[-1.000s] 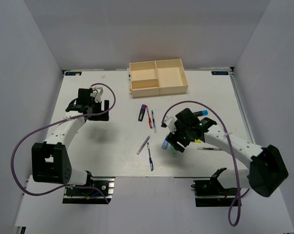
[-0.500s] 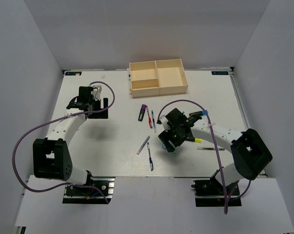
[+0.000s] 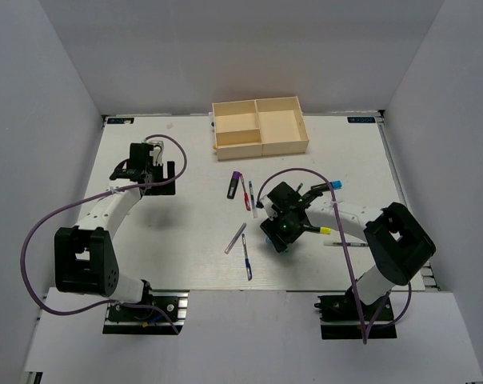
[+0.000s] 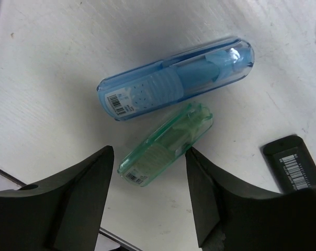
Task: Sort the stationery into containers
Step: Pick up the stationery from the center of the board, then place the stationery in the storage box.
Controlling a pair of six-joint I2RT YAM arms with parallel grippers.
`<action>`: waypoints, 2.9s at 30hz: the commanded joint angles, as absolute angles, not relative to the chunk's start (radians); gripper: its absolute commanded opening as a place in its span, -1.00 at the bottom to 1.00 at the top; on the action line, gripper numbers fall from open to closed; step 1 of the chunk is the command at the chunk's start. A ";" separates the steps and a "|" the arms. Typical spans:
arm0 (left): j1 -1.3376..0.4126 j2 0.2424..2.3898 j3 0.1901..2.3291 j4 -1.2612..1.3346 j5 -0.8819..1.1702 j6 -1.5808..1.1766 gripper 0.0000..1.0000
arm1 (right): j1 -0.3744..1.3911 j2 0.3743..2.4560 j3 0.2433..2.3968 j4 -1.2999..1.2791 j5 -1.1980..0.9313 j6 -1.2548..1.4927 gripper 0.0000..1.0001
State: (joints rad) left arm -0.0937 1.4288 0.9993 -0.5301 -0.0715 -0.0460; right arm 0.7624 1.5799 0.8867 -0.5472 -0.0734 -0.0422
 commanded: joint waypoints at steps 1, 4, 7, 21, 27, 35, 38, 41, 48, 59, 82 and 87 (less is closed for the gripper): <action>-0.091 1.410 1.000 -0.509 -0.130 -0.058 0.96 | 0.769 1.586 0.876 -0.509 -0.045 -0.034 0.24; -0.091 1.410 1.006 -0.511 -0.133 -0.060 0.96 | 0.770 1.598 0.876 -0.509 -0.032 -0.035 0.18; -0.091 1.404 1.009 -0.515 -0.130 -0.060 0.96 | 0.769 1.621 0.884 -0.511 -0.028 -0.038 -0.05; -0.091 1.384 1.011 -0.526 -0.130 -0.054 0.96 | 0.746 1.465 0.966 -0.639 -0.092 -0.106 -1.00; -0.103 1.399 1.045 -0.564 -0.032 -0.003 0.96 | 0.703 1.336 1.109 -0.516 0.024 -0.398 -1.00; -0.094 1.302 1.013 -0.467 0.123 0.032 0.96 | 0.661 1.671 1.584 -0.350 0.094 -0.730 -1.00; -0.084 1.273 0.999 -0.449 0.143 0.012 0.96 | 0.640 1.831 1.773 -0.293 0.083 -0.764 -1.00; -0.084 1.256 0.985 -0.439 0.134 0.017 0.96 | 0.624 1.969 1.923 -0.239 0.061 -0.779 -1.00; -0.084 1.232 0.948 -0.408 0.109 0.012 0.96 | 0.584 2.120 1.965 -0.057 -0.037 -0.782 -1.00; -0.084 1.264 0.954 -0.400 0.109 -0.025 0.96 | 0.548 2.226 2.023 -0.081 -0.084 -0.713 -1.00; -0.084 1.308 0.996 -0.413 0.218 -0.049 0.96 | 0.540 2.339 2.060 -0.158 -0.103 -0.703 -0.01; -0.084 1.295 0.996 -0.388 0.282 -0.064 0.96 | 0.540 2.332 2.068 -0.164 -0.097 -0.698 0.51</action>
State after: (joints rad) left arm -0.0879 1.3148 0.9604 -0.4164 0.2100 -0.0463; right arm 0.5457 2.3306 2.0132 -0.1810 -0.0891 -0.7048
